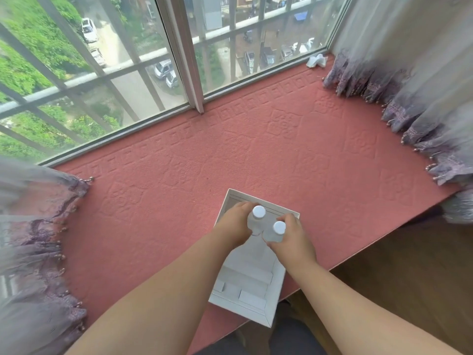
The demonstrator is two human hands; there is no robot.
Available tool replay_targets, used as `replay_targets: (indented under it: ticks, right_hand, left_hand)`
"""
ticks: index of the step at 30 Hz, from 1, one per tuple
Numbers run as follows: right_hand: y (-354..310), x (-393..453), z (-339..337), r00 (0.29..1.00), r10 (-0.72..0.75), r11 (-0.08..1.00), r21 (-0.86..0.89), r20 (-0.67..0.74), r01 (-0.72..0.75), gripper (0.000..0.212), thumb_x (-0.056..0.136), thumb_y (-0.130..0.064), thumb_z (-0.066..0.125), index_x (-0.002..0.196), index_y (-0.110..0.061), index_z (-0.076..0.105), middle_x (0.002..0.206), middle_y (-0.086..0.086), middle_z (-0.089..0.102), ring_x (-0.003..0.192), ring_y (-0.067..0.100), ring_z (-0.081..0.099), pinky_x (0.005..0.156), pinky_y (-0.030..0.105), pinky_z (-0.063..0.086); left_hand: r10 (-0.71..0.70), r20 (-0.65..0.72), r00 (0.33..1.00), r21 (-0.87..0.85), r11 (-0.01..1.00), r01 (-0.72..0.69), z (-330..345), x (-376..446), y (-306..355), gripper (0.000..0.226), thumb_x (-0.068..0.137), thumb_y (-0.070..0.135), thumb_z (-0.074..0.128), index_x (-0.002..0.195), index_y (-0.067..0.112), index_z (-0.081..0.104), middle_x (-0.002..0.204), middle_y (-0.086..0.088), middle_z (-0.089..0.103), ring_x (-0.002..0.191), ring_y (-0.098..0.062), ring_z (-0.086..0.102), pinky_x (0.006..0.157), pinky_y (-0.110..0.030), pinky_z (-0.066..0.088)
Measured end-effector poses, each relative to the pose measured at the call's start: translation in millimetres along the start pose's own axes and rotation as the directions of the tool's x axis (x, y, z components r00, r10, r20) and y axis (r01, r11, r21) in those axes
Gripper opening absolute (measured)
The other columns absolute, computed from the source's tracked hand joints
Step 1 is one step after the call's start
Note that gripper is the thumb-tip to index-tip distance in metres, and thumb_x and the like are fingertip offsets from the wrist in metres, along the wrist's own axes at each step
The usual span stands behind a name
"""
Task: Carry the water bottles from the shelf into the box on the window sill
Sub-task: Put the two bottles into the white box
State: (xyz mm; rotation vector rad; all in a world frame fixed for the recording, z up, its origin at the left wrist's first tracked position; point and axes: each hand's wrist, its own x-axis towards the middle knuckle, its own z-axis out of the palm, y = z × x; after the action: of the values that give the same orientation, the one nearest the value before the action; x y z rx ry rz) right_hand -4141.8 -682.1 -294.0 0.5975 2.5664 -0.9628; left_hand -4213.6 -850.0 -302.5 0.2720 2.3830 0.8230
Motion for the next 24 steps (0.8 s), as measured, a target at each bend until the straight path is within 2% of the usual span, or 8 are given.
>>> replay_targets:
  ticks: [4,7,10,12,14,17,20,24]
  right_hand:
    - [0,0,-1,0.999,0.008,0.993,-0.117,-0.032,-0.011,0.059,0.07,-0.033,0.079,0.12,-0.032,0.048,0.125,-0.01,0.05,0.121,0.02,0.043,0.093,0.038,0.044]
    - [3,-2,0,0.995,0.089,0.99,-0.105,-0.052,-0.094,0.09,0.061,-0.042,0.086,0.135,-0.03,0.037,0.142,-0.005,0.035,0.132,0.026,0.032,0.103,0.042,0.039]
    - [12,-6,1,0.98,0.198,0.98,0.009,0.003,-0.198,0.12,0.05,-0.048,0.09,0.148,-0.024,0.024,0.147,0.002,0.03,0.137,0.027,0.031,0.111,0.045,0.034]
    - [22,-8,5,0.954,0.285,0.947,0.13,0.094,-0.295,0.126,0.043,-0.05,0.092,0.147,-0.024,0.028,0.141,0.0,0.041,0.132,0.024,0.039,0.107,0.048,0.042]
    - [33,-13,11,0.934,0.306,0.917,0.207,0.185,-0.341,0.115,0.035,-0.053,0.095,0.136,-0.028,0.045,0.126,-0.006,0.057,0.119,0.02,0.055,0.094,0.047,0.053]
    - [39,-19,21,0.915,0.265,0.87,0.335,0.304,-0.363,0.072,0.057,-0.031,0.095,0.119,-0.031,0.06,0.106,-0.011,0.071,0.102,0.013,0.066,0.08,0.036,0.056]
    - [36,-23,26,0.919,0.245,0.842,0.403,0.308,-0.359,0.071,0.067,-0.023,0.09,0.126,-0.028,0.051,0.11,-0.009,0.068,0.099,0.01,0.063,0.069,0.026,0.05]
    - [35,-20,30,0.936,0.196,0.893,0.341,0.291,-0.293,0.058,0.08,-0.023,0.078,0.13,-0.029,0.049,0.112,-0.008,0.066,0.1,0.011,0.063,0.066,0.025,0.049]
  left_hand:
    - [0.002,0.014,1.0,-0.02,1.0,-0.002,4,-7,-1,0.082,0.085,0.006,0.064,0.154,0.032,0.03,0.158,0.006,0.035,0.143,-0.012,0.034,0.115,-0.023,0.027]
    - [-0.012,0.006,1.0,-0.062,0.998,0.013,2,-15,-2,0.096,0.082,-0.005,0.057,0.158,0.034,0.014,0.163,0.008,0.023,0.148,-0.011,0.025,0.117,-0.024,0.023]
    - [-0.047,-0.12,0.992,-0.105,0.994,0.034,-5,-28,-8,0.093,0.08,-0.004,0.058,0.158,0.027,0.018,0.161,0.003,0.025,0.148,-0.017,0.023,0.119,-0.032,0.026]
    - [-0.143,-0.262,0.954,-0.057,0.99,0.133,-11,-41,-19,0.085,0.078,0.004,0.06,0.154,0.025,0.03,0.154,0.002,0.036,0.141,-0.023,0.031,0.113,-0.038,0.033]
    - [-0.284,-0.299,0.911,0.015,0.953,0.302,-15,-56,-35,0.077,0.081,0.017,0.063,0.152,0.024,0.034,0.151,0.002,0.04,0.138,-0.025,0.035,0.109,-0.043,0.036]
    - [-0.466,-0.147,0.873,0.045,0.878,0.476,-12,-78,-60,0.072,0.089,0.029,0.061,0.154,0.02,0.03,0.153,-0.003,0.04,0.137,-0.027,0.039,0.107,-0.045,0.04]
    - [-0.524,-0.051,0.85,0.028,0.85,0.525,-3,-94,-76,0.062,0.095,0.023,0.053,0.154,0.022,0.033,0.148,-0.005,0.049,0.131,-0.026,0.05,0.102,-0.041,0.045]
    - [-0.518,-0.074,0.852,0.05,0.851,0.522,8,-109,-78,0.052,0.091,0.012,0.042,0.138,0.031,0.052,0.121,0.0,0.066,0.1,-0.024,0.064,0.081,-0.038,0.055]
